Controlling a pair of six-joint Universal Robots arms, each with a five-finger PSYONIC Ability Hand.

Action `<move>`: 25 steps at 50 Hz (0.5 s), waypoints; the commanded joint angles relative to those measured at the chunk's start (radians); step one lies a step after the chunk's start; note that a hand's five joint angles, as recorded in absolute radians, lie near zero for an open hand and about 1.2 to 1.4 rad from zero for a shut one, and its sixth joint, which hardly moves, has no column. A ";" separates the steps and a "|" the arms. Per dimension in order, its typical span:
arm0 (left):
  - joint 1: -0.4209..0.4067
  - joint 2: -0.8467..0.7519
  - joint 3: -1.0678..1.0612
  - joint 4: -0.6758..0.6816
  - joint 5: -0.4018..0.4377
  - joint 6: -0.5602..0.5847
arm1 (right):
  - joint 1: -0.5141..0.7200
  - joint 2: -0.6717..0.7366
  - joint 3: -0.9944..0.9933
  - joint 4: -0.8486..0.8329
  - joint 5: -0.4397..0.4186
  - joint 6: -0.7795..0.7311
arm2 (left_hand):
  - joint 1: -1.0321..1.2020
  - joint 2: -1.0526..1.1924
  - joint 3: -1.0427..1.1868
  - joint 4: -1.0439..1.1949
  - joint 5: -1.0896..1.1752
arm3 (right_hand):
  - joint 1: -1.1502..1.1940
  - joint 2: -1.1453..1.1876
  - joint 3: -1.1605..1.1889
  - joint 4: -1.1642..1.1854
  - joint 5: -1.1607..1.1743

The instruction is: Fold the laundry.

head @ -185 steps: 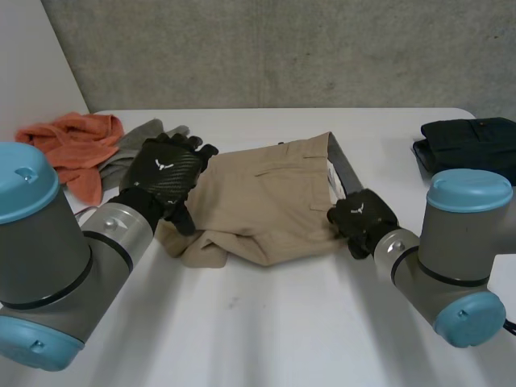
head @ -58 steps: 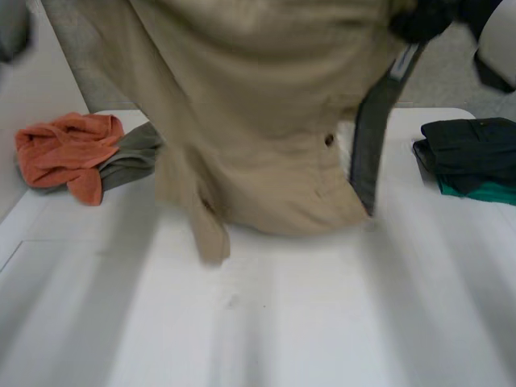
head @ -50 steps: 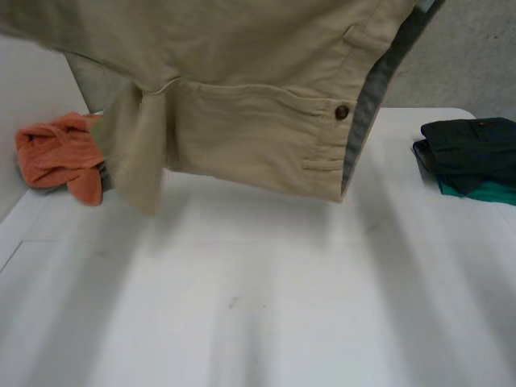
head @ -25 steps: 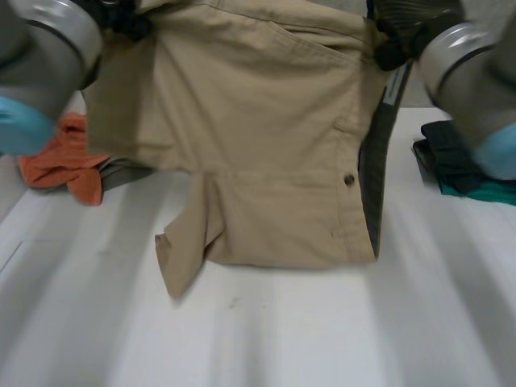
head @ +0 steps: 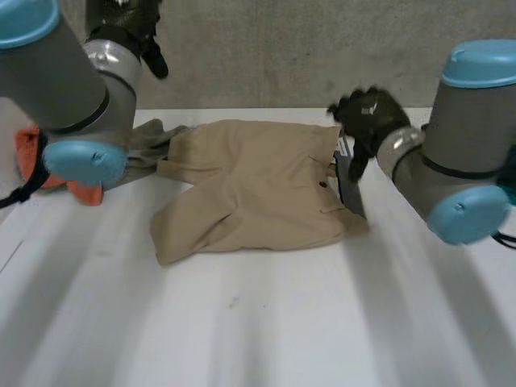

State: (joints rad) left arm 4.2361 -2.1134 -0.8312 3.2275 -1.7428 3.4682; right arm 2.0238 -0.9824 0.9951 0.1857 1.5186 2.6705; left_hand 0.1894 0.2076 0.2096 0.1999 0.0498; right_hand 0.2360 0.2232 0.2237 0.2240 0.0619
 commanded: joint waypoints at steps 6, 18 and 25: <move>-0.105 0.257 -0.532 -0.293 0.120 -0.006 | -0.051 -0.070 0.275 0.166 -0.181 -0.090 | 0.303 0.284 0.282 0.292 0.268 | 0.411 0.424 0.424 0.423 0.411; -0.076 0.089 -0.620 -0.354 0.141 -0.063 | -0.057 0.054 0.313 -0.064 -0.204 -0.080 | 0.385 0.367 0.365 0.375 0.350 | 0.382 0.395 0.394 0.394 0.381; -0.001 -0.045 -0.493 -0.365 0.146 -0.063 | -0.034 0.100 0.301 -0.129 -0.169 -0.084 | 0.335 0.317 0.315 0.325 0.300 | 0.361 0.374 0.374 0.373 0.361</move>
State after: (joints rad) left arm 4.1750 -2.0545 -1.4277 2.8622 -1.5973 3.4033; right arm 1.9702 -0.9151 1.3078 0.1011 1.3216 2.5881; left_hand 0.5012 0.4972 0.4977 0.4947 0.3149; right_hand 0.5451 0.5485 0.5486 0.5503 0.3583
